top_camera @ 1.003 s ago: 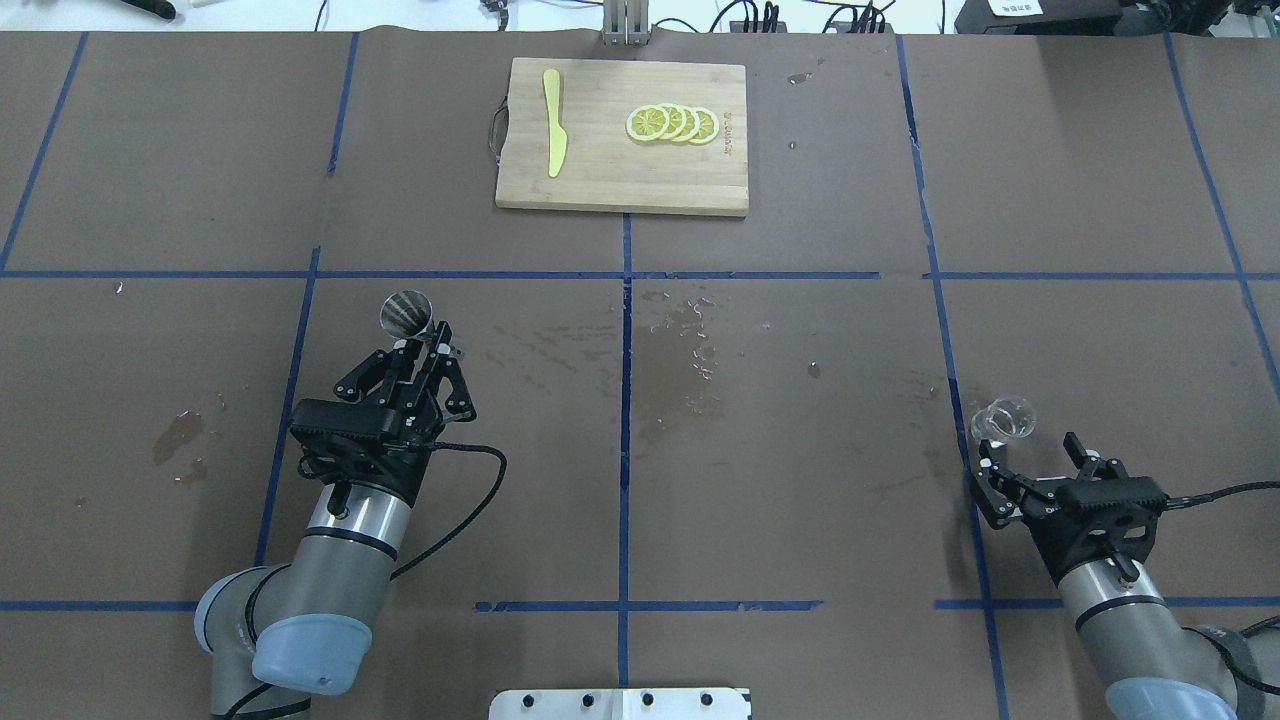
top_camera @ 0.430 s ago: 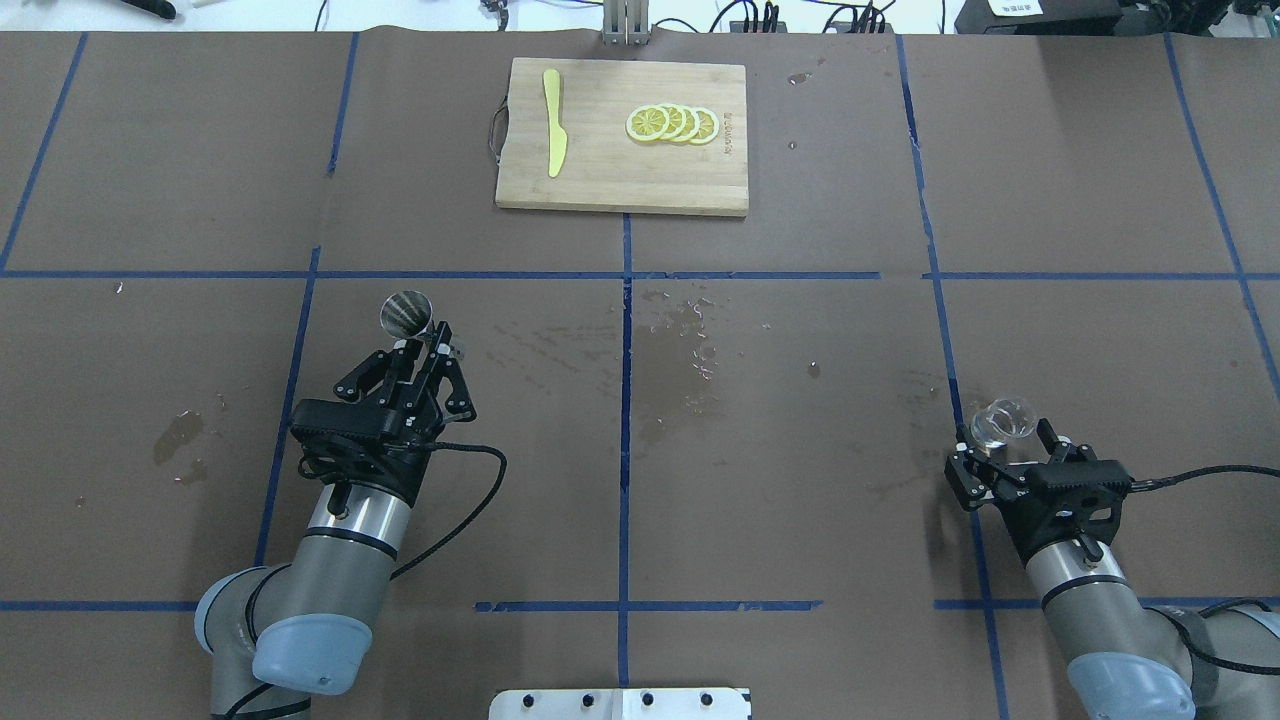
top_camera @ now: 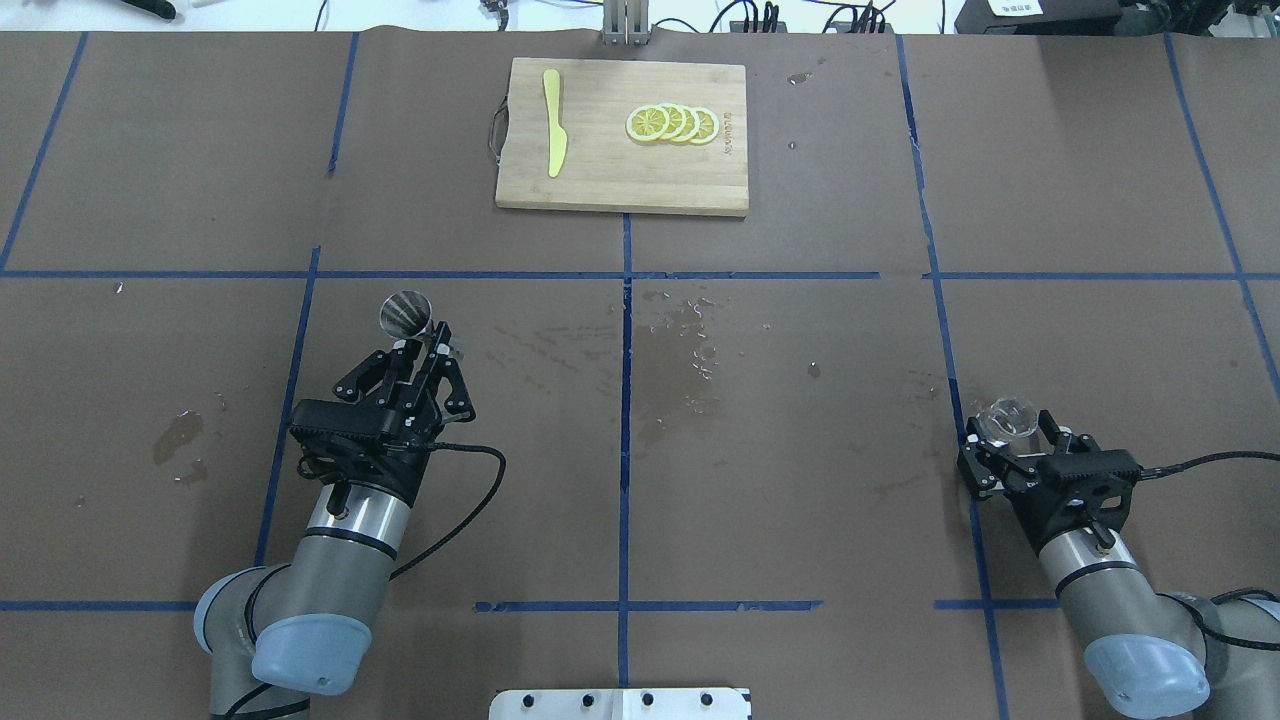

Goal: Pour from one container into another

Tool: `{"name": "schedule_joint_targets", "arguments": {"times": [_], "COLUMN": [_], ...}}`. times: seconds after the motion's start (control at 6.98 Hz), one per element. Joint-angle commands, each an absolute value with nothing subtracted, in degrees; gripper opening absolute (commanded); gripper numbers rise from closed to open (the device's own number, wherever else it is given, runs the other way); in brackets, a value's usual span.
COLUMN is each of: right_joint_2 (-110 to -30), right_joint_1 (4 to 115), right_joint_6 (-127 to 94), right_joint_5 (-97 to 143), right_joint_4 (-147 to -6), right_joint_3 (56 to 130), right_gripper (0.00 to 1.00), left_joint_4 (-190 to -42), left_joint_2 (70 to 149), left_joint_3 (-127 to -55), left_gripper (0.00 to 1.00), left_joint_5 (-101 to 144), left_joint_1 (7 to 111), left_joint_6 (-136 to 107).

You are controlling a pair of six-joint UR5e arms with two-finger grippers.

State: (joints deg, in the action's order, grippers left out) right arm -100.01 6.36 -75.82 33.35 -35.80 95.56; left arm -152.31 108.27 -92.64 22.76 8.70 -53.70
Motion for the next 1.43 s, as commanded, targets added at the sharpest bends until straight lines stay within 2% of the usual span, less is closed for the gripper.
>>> {"name": "schedule_joint_targets", "arguments": {"times": [0.0,0.14,0.29,0.43,0.57,1.0,1.29], "right_joint_2": [-97.7,-97.6,-97.6,-97.6,-97.6,-97.4,-90.3], "right_joint_1": [7.4,7.4,7.8,8.4,8.7,14.7,14.7], "right_joint_6": [-73.0,-73.0,-71.4,-68.3,-67.2,-57.0,-52.9], "right_joint_5": [34.9,34.8,34.9,34.9,34.9,41.4,42.6], "right_joint_4": [-33.4,-33.4,-33.1,-33.0,-33.0,-33.0,-33.7], "right_joint_3": [95.0,95.0,95.3,96.4,99.2,107.1,107.1], "right_gripper": [0.63,0.37,0.27,0.11,0.0,0.0,0.0], "left_joint_4": [-152.3,-152.3,-152.3,-152.3,-152.3,-152.3,-152.1], "left_joint_2": [108.0,107.9,107.9,108.0,108.0,108.2,109.2], "left_joint_3": [-92.6,-92.6,-92.6,-92.7,-92.7,-92.7,-92.4], "left_gripper": [0.0,0.0,0.0,0.0,0.0,0.0,0.0], "left_joint_5": [22.8,22.8,22.8,22.8,22.7,22.8,23.1], "left_joint_1": [8.7,8.7,8.7,8.7,8.7,8.4,7.9], "left_joint_6": [-53.7,-53.7,-53.6,-53.6,-53.6,-53.6,-52.0]}}
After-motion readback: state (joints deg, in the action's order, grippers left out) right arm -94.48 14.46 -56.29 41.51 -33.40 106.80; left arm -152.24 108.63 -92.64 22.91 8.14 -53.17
